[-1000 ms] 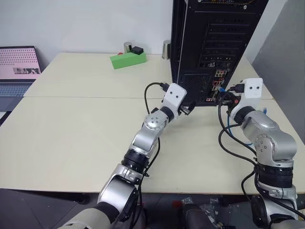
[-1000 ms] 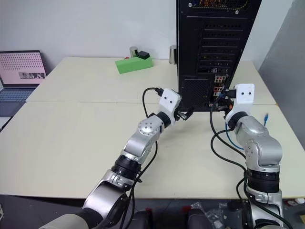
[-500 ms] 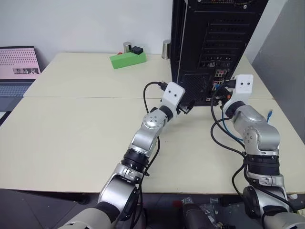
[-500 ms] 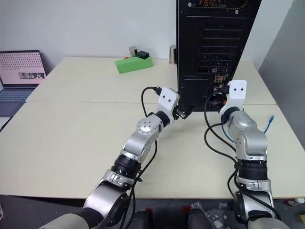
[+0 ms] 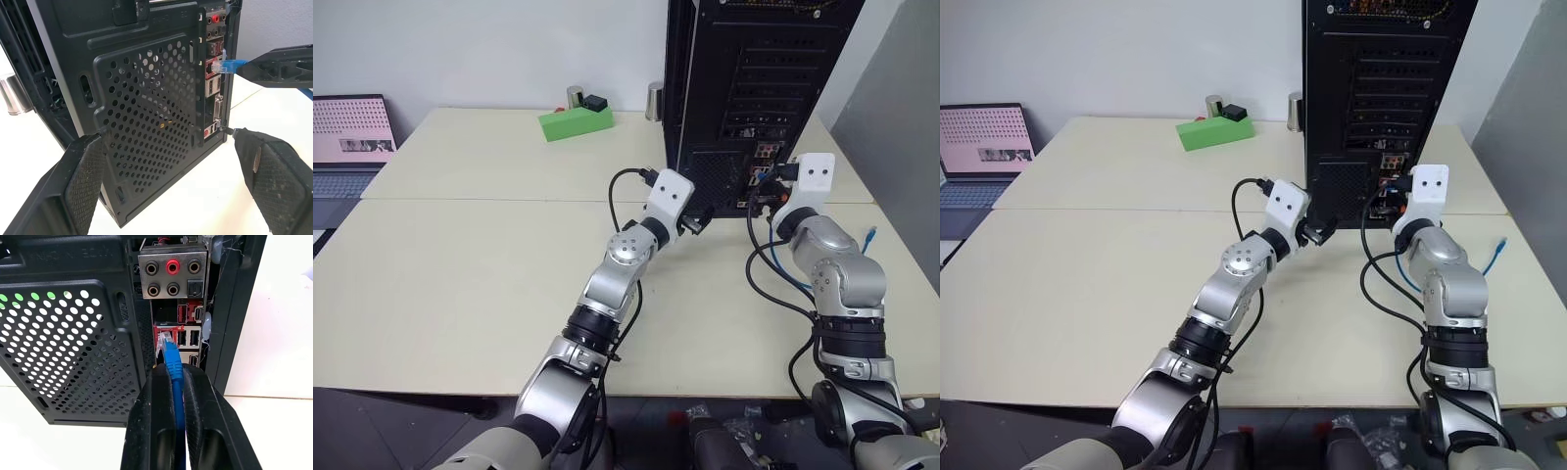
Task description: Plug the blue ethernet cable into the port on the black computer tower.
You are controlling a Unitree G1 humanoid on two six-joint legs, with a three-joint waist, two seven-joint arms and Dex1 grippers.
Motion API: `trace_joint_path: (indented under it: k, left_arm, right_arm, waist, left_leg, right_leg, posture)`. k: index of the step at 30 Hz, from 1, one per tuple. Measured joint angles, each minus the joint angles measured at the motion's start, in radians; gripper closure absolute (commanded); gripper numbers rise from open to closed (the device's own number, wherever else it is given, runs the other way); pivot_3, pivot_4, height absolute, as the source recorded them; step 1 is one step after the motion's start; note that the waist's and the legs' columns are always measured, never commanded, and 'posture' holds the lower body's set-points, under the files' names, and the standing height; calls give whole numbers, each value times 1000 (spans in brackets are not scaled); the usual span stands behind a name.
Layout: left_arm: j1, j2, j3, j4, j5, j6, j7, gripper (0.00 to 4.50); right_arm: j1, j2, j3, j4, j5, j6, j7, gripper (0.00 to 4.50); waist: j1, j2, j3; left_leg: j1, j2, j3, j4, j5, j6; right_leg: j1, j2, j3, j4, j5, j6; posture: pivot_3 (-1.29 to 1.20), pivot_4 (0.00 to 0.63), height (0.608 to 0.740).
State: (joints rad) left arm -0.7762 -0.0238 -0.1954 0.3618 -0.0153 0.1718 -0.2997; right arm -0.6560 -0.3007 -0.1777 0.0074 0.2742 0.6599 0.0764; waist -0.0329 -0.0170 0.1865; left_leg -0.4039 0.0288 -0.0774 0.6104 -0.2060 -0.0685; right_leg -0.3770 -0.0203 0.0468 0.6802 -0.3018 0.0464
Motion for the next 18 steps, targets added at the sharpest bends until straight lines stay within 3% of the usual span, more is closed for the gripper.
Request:
trace_joint_path:
  k: [18]
  left_arm:
    - [5,-1,0,0,11,2,-17,243]
  right_arm:
    - [-15,3,-7,40,-17,-26,-5,4500]
  waist:
    - [0,0,0]
  left_leg:
    - [-2,0,0,0,0,0]
  right_leg:
    - [-2,0,0,0,0,0]
  posture:
    - [0,150,740]
